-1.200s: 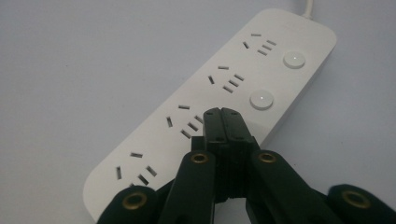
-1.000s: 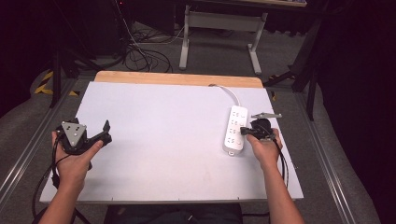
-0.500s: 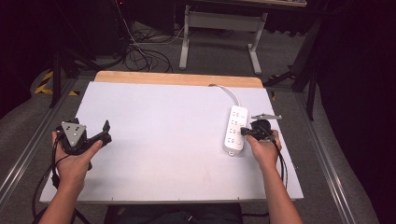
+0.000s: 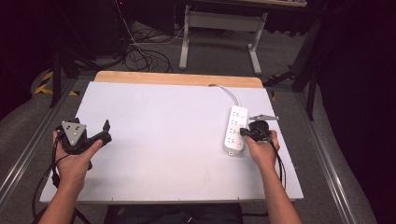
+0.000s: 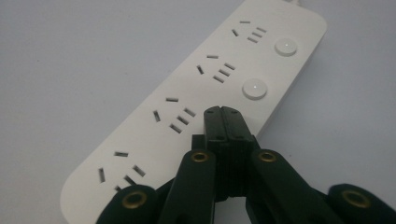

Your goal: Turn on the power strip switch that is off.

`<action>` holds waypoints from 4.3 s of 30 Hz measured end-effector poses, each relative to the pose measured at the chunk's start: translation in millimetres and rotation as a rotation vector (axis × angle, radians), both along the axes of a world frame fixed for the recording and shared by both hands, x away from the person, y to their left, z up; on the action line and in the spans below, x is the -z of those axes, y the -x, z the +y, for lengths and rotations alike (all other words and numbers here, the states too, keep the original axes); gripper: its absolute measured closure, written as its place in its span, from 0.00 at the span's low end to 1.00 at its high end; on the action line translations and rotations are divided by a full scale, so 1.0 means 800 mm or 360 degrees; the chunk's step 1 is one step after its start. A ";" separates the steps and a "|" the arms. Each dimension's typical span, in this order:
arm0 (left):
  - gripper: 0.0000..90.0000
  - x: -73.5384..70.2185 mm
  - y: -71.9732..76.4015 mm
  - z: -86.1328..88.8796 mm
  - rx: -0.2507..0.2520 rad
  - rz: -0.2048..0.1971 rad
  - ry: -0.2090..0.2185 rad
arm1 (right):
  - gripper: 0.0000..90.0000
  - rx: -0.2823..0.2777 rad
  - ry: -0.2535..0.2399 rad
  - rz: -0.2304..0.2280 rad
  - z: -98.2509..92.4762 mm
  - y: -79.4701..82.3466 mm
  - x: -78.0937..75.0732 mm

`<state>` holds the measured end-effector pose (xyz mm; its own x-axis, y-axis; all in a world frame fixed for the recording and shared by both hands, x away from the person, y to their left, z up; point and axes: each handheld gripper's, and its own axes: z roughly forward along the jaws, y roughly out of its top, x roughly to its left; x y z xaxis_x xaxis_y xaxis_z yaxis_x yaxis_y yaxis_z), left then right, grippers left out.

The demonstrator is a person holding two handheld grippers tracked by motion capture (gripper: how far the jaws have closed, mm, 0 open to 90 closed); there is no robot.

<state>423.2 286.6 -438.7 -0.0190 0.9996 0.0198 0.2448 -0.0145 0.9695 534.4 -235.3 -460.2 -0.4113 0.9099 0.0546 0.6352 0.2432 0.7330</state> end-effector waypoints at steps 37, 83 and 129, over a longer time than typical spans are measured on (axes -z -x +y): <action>0.10 0.000 -0.001 0.000 0.0015 0.0005 0.0014 | 1.00 -0.0002 0.0026 -0.0036 0.005 0.003 -0.002; 0.11 0.000 -0.001 -0.003 0.0033 0.0014 0.0004 | 1.00 0.0015 -0.0036 -0.0169 0.000 0.008 -0.009; 0.11 0.000 -0.005 -0.008 0.0061 0.0005 0.0007 | 0.32 -0.0041 -0.0243 -0.0369 -0.029 0.038 -0.025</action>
